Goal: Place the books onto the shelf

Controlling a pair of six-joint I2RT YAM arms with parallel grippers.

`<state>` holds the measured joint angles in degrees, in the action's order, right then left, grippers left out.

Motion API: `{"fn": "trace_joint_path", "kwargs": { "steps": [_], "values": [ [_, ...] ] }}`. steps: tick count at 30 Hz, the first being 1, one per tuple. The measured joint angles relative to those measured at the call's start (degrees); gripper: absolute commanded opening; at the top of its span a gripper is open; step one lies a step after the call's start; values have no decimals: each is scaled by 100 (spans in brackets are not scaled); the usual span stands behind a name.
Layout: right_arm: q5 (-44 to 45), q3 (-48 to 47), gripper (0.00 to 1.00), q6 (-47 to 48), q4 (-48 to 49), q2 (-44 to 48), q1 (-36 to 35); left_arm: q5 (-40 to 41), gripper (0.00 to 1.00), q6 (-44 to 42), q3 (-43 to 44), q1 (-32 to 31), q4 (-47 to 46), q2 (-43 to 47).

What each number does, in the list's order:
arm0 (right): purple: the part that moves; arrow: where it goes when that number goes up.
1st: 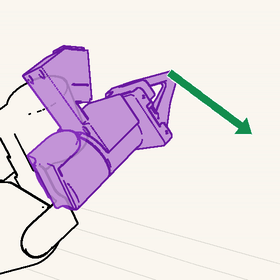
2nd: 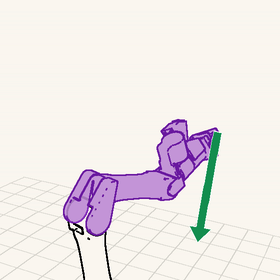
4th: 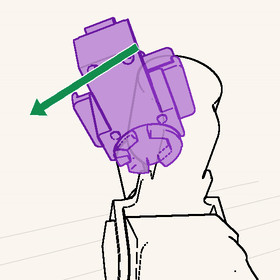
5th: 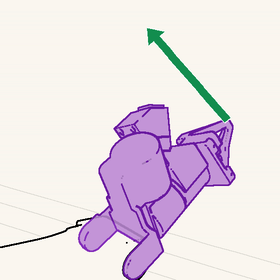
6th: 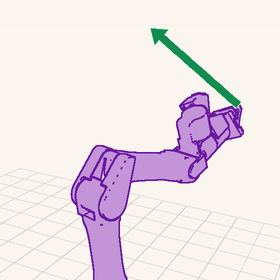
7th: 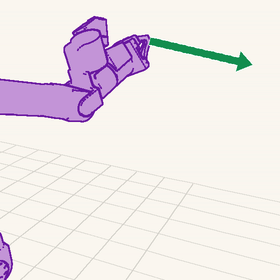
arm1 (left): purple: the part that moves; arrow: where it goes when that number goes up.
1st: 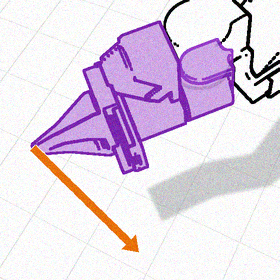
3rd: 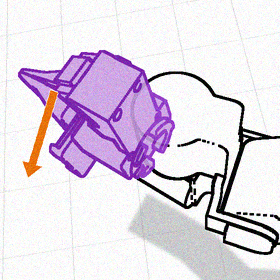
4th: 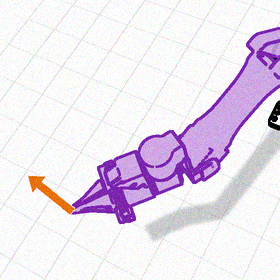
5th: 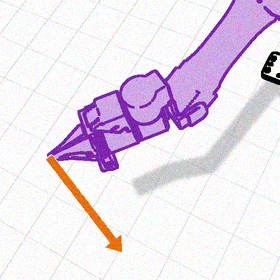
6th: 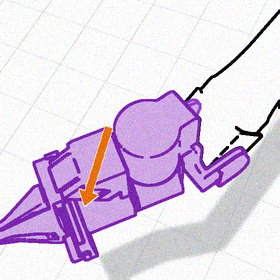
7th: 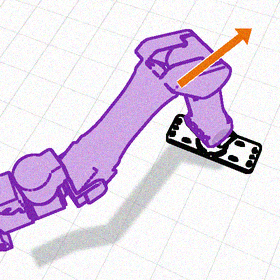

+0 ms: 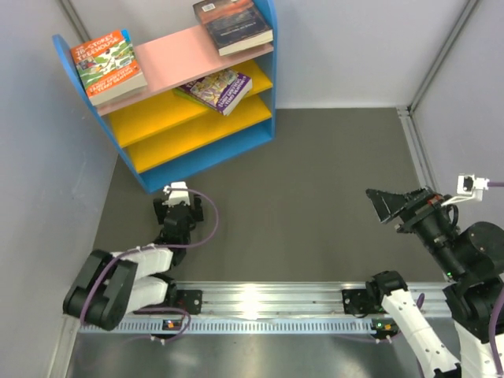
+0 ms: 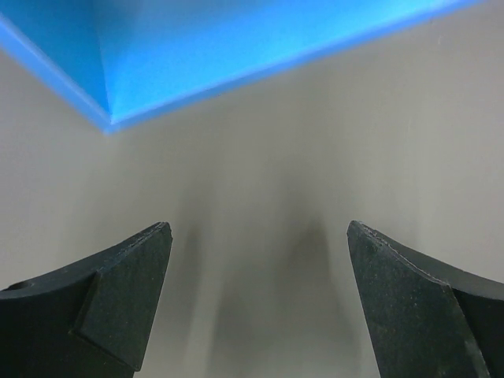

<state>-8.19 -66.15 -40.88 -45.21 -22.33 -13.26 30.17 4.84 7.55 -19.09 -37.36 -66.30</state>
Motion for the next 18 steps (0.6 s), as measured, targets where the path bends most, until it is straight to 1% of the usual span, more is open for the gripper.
{"fn": "trace_joint_path", "kwargs": {
  "steps": [2,5,8,11,14,16,18],
  "values": [
    [337,31,100,2,-92,-13,0,-136,99,-87,114,140,-518,-466],
    [750,201,100,24,-162,-87,2,-291,99,-221,457,437,-1019,-1113],
    [927,391,100,92,-153,-376,2,-560,99,-358,789,776,-1399,-1574],
    [935,595,100,238,-96,-798,2,-1045,99,-289,975,1296,-1816,-2118],
    [1012,957,100,463,114,-1099,2,-1486,99,-205,942,1696,-2002,-2347],
    [1060,1233,100,717,363,-1139,2,-1794,99,-197,868,1790,-2140,-2356],
    [1060,1602,100,1130,811,-1054,4,-2024,98,-197,817,1797,-2282,-2356]
  ]
}}
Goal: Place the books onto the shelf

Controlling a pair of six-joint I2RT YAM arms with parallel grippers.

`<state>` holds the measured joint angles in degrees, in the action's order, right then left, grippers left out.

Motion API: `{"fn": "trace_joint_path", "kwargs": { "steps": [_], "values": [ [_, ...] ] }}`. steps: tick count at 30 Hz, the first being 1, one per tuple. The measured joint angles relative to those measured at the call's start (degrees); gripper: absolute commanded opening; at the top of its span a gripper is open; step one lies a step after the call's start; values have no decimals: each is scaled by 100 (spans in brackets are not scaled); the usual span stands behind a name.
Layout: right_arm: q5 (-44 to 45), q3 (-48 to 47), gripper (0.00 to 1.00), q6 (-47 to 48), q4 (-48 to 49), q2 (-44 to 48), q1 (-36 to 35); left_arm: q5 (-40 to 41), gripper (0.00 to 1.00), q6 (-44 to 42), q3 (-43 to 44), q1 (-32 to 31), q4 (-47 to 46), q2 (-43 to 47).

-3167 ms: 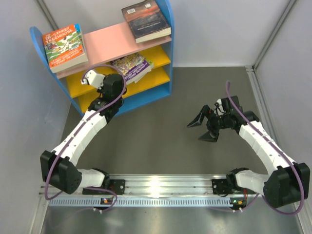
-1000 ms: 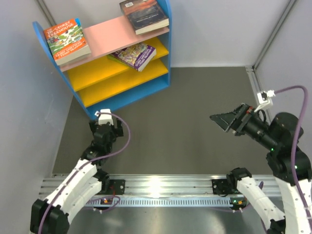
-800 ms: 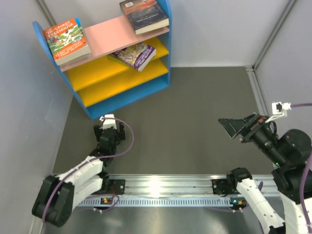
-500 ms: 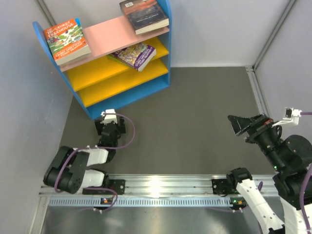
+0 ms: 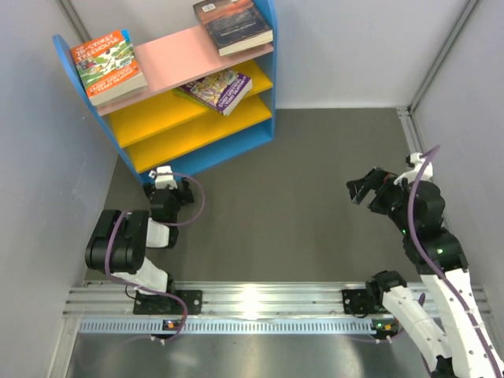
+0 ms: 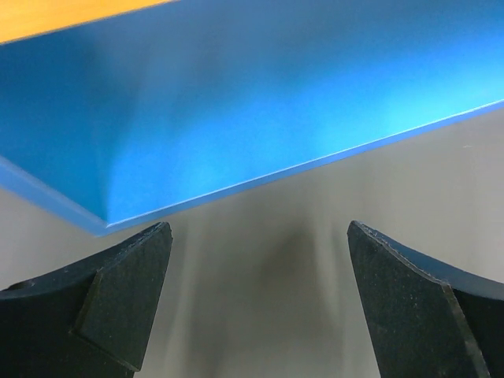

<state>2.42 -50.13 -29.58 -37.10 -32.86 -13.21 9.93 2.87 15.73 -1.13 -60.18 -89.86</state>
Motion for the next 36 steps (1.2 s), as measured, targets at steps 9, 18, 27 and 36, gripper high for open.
{"fn": "trace_joint_path", "kwargs": {
  "steps": [9,18,27,36],
  "values": [
    [-363,2347,100,2527,2736,9,9,-157,99,4,48,-46,-20,-2],
    [-186,3692,100,3792,5460,-2413,463,-160,99,4,66,-46,-17,-2],
    [-160,3040,100,3220,7818,-4730,1580,-160,99,2,81,-46,-17,-2],
    [-444,3917,100,3145,9965,-4986,1493,-160,99,4,87,-48,-17,-4]
  ]
}}
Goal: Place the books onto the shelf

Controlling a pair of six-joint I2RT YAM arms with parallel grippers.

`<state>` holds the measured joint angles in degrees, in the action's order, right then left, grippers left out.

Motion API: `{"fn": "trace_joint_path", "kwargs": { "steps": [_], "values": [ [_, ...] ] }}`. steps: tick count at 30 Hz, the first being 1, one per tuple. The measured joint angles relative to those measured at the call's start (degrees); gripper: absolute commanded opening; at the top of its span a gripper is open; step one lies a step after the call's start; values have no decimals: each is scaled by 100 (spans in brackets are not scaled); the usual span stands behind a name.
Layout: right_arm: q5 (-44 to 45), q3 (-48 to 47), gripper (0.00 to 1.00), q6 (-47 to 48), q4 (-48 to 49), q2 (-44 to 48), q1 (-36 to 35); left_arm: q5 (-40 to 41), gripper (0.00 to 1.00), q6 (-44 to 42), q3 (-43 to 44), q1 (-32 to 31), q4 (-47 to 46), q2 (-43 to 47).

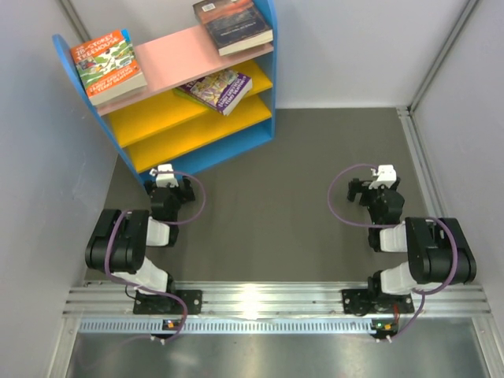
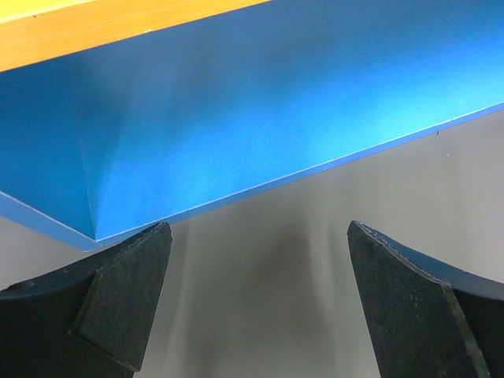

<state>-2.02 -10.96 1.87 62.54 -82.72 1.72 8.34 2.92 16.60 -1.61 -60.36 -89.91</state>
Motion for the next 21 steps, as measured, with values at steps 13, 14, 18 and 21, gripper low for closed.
{"fn": "trace_joint_path", "kwargs": {
  "steps": [13,14,18,21],
  "values": [
    [-122,-122,100,70,146,-44,-28,0,99,0,2,0,0,2],
    [-109,-122,100,72,149,-44,-42,0,99,0,2,0,0,0],
    [-103,-122,100,98,157,-44,-59,0,99,0,2,0,0,0],
    [-101,-122,100,105,173,-44,-59,0,99,0,2,0,0,0]
  ]
}}
